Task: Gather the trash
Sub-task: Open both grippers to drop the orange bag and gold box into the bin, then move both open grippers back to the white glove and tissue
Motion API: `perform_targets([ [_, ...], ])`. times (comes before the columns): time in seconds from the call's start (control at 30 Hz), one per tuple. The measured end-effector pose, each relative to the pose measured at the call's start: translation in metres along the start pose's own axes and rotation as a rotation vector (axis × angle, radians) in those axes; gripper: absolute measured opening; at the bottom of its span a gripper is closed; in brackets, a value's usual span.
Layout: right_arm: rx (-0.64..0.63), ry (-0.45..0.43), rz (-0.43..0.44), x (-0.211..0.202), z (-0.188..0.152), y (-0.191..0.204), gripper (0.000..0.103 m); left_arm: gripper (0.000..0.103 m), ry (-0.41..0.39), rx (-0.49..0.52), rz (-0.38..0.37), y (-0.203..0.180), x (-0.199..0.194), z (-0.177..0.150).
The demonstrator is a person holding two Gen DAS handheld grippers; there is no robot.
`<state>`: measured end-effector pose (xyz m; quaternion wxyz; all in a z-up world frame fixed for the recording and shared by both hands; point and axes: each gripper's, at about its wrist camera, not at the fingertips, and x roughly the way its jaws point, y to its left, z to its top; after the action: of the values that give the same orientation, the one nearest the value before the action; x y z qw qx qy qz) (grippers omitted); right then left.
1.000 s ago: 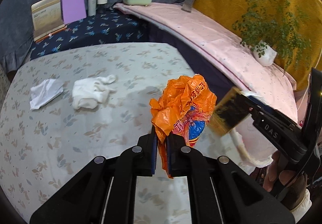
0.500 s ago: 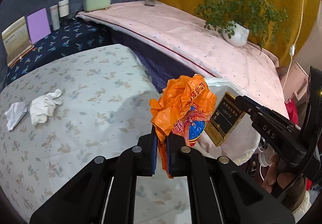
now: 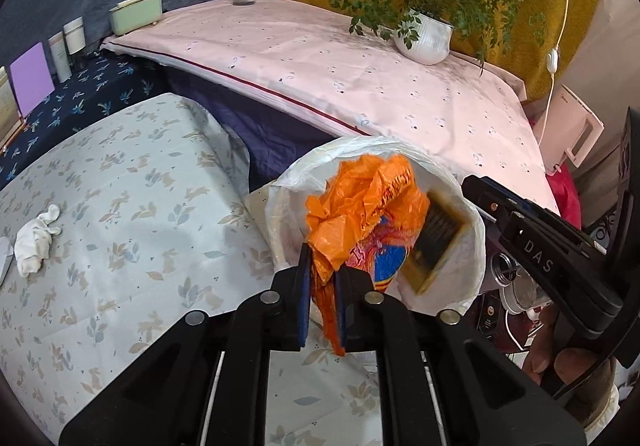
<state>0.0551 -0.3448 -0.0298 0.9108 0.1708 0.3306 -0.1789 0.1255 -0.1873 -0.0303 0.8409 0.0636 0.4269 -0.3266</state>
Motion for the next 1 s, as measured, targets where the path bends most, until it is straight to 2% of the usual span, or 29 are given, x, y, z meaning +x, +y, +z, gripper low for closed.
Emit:
perform_targets([
  [0.03,0.007,-0.006,-0.007,-0.001,0.000,-0.002,0.030,0.027,-0.001,-0.002,0.005,-0.001,0.001,0.000],
  [0.07,0.013,-0.015,-0.012,-0.003,0.000,-0.005,0.038,0.034,-0.002,-0.004,0.005,-0.002,0.002,0.000],
  [0.1,0.015,-0.018,-0.015,-0.004,0.001,-0.007,0.039,0.043,-0.004,-0.008,0.011,-0.002,0.002,0.000],
  [0.5,-0.009,-0.013,0.006,-0.003,0.000,0.007,0.042,0.046,-0.018,-0.041,0.043,0.017,-0.006,-0.003],
  [0.63,-0.033,-0.011,0.021,-0.002,0.000,0.023,0.043,0.051,-0.029,-0.063,0.062,0.031,-0.012,-0.005],
  [1.0,-0.120,0.003,0.085,0.004,-0.004,0.086,0.047,0.052,-0.052,-0.152,0.138,0.091,-0.031,-0.017],
])
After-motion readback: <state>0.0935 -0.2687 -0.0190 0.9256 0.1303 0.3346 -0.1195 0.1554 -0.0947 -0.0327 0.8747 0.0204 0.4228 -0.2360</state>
